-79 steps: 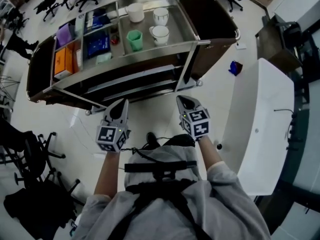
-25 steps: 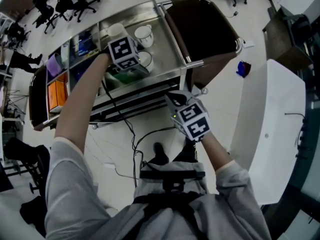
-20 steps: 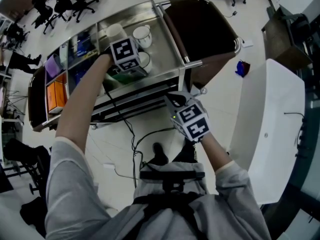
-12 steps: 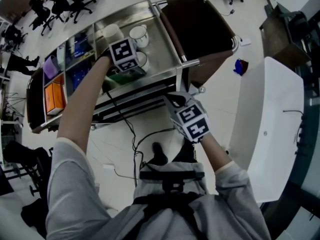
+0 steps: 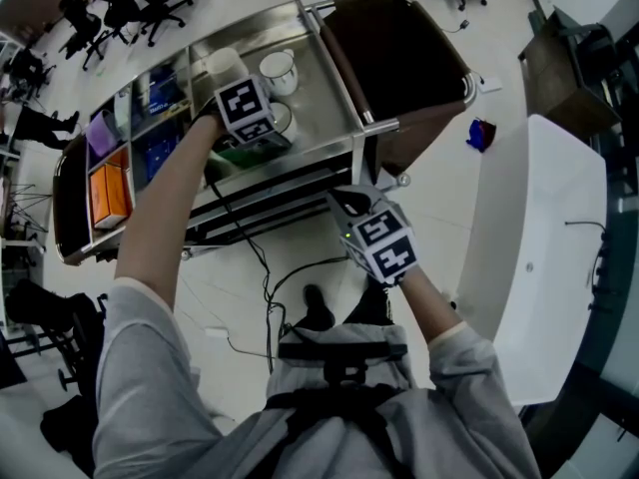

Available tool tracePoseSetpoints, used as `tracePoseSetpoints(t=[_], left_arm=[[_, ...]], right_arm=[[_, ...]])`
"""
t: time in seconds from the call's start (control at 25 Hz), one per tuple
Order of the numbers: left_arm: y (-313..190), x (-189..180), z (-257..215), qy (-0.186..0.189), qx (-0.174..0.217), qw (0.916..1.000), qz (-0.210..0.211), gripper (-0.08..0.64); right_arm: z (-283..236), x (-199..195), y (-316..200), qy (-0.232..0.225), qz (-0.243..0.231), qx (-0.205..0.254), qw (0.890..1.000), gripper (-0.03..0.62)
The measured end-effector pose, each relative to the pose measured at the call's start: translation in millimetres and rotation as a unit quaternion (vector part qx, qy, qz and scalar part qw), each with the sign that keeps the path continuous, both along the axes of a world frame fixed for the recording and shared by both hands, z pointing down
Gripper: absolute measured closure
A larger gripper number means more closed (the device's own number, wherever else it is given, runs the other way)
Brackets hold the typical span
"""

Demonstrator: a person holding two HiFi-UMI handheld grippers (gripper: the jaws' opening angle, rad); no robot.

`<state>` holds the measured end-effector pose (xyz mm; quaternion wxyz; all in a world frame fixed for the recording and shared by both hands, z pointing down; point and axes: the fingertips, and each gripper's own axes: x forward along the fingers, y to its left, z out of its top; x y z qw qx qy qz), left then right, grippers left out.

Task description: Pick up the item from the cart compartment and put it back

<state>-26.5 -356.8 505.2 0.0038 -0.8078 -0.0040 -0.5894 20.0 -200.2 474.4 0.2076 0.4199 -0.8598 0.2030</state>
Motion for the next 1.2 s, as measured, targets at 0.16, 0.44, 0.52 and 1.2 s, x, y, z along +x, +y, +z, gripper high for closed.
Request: tracePoseSetpoints(t=[0.16, 0.44, 0.52, 1.2], left_arm=[[-5.2, -8.6, -3.5, 0.003, 0.013, 0.9998, -0.017, 0.144], [-8.6, -12.7, -28.7, 0.044, 0.028, 0.9975, -0.049, 0.144], [-8.0, -13.9, -36.2, 0.058, 0.035, 0.996, -0.059, 0.146], [14.8, -51.5, -113.3, 0.201, 0.119, 0.9577, -0.169, 0.144]], right_arm=[[0.9, -1.9, 1.3, 0.0, -0.003, -0.003, 1.0, 0.583], [-4.4, -9.5, -1.3, 0.001, -0.007, 0.003, 1.0, 0.583], [-4.8, -11.8, -1.6, 0.001, -0.009, 0.002, 1.0, 0.583], [-10.4, -28.4, -5.6, 0.009, -0.034, 0.008, 0.999, 0.583]])
